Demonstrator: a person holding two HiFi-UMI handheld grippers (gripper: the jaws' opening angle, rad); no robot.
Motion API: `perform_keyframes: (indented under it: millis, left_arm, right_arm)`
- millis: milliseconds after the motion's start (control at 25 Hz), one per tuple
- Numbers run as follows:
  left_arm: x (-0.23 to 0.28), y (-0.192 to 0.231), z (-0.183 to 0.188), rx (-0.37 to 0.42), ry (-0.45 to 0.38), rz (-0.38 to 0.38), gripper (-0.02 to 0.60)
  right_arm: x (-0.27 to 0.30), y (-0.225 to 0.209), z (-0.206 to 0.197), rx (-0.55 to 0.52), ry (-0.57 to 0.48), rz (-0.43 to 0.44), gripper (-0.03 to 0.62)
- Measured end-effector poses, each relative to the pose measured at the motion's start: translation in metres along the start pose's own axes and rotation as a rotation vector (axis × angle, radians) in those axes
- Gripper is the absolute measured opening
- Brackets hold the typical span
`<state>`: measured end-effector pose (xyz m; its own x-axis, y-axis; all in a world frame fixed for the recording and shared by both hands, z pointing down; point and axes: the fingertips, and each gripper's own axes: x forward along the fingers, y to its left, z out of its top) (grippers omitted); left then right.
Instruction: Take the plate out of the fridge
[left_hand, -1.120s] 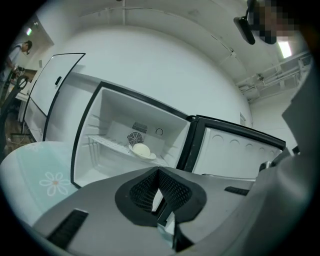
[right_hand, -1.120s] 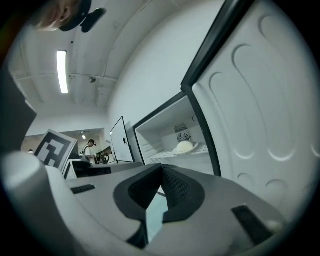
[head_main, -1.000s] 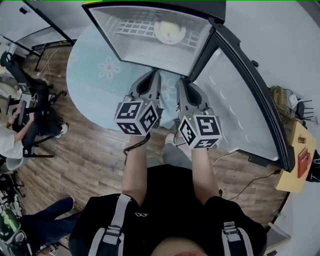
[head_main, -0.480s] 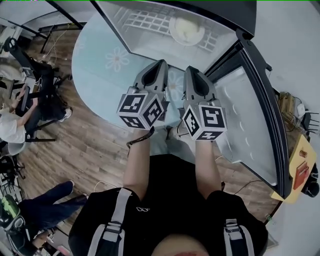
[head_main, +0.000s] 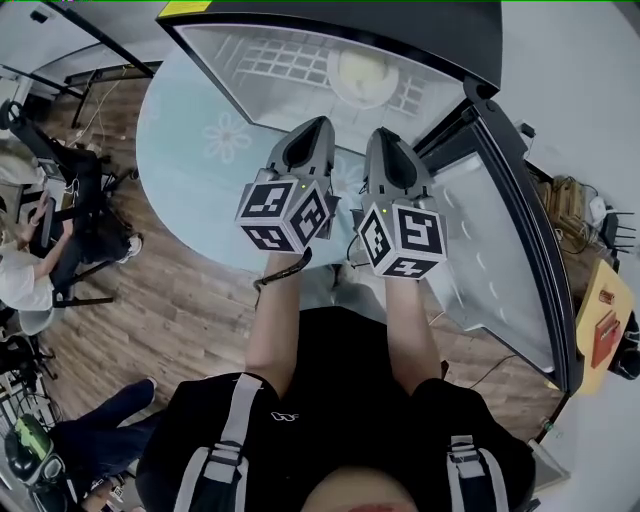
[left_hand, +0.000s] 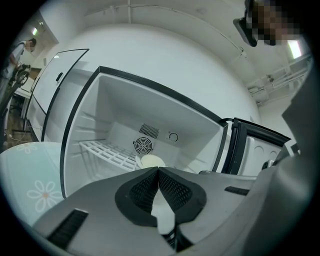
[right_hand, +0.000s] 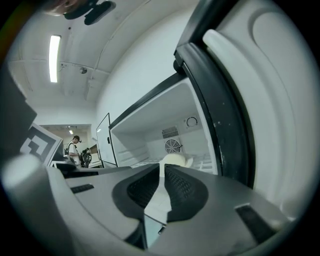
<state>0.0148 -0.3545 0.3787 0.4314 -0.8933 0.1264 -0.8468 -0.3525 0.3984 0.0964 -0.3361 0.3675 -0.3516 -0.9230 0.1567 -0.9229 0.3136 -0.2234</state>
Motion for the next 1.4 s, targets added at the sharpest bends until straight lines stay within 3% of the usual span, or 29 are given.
perform_keyframes:
  millis: [240,320,400,760,1400]
  left_arm:
    - [0.014,0.01,0.0,-0.026,0.028,-0.023,0.004]
    - [0.019,0.012,-0.001,-0.033,0.042,-0.038,0.056]
    - [0.021,0.017,0.002,-0.04,0.045,-0.036,0.058]
    - [0.039,0.028,0.0,-0.063,0.064,-0.007,0.057]
    - [0.082,0.051,-0.008,-0.032,0.169,0.059,0.094]
  right_arm:
    - [0.018,0.003,-0.006,0.026,0.026,0.017,0.06]
    - [0.023,0.002,-0.005,0.037,0.025,0.005,0.072]
    - [0.028,0.0,-0.002,0.046,0.024,-0.009,0.078]
    - [0.046,-0.023,0.001,0.028,0.044,-0.152,0.103]
    - [0.081,-0.055,-0.01,0.014,0.117,-0.29,0.137]
